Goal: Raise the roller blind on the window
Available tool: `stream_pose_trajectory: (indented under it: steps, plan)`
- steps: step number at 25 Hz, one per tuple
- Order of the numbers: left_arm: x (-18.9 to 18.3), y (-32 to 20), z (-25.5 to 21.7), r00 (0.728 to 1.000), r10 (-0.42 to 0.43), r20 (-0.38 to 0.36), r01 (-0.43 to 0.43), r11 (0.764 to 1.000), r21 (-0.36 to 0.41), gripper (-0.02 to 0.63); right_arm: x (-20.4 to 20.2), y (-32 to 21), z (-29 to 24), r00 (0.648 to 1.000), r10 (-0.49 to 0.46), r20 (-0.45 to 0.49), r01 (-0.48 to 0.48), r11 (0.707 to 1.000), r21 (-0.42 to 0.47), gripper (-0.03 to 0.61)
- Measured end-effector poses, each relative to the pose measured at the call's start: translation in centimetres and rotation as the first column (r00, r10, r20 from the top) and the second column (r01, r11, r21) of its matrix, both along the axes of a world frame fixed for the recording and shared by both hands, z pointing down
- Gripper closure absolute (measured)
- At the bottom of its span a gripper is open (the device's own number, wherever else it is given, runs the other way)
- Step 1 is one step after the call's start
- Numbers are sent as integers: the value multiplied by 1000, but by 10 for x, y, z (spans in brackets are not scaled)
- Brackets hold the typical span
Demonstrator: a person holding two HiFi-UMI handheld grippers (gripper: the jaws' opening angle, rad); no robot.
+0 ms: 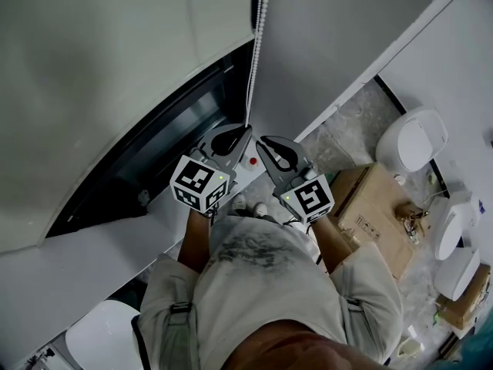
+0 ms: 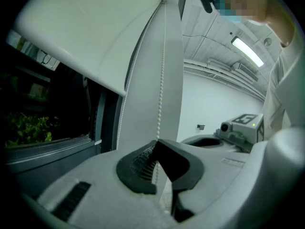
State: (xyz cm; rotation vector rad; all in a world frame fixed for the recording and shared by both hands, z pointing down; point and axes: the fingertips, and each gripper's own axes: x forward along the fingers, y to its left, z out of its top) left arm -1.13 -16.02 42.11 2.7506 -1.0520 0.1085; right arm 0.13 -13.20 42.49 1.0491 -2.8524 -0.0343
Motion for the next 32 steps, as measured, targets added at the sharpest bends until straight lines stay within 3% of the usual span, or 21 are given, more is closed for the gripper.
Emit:
stream_pose_trajectory:
  steps: [4,24,27,28,32]
  plan:
    - [-1,-1,0,1000,-1,0,1,1000,-1,603,-3,-8,-53,998,-32,48,28,996,88,522]
    - [7,1,-2,999,31,-10,-31,1000,-2,603,-21,-37,-183,989,-135,66,114,960,257,485]
    - [8,0,-2,999,35,-13,-35,999,-1,603,-26,-40,-192,985,-156,70,132,954,269,498]
    - [8,0,-2,999,36,-16,-36,999,1,603,-26,-40,-193,985,-162,67,138,954,266,530]
    - [7,1,-3,999,40,-25,-40,999,10,603,-27,-38,-186,977,-206,54,190,958,215,566]
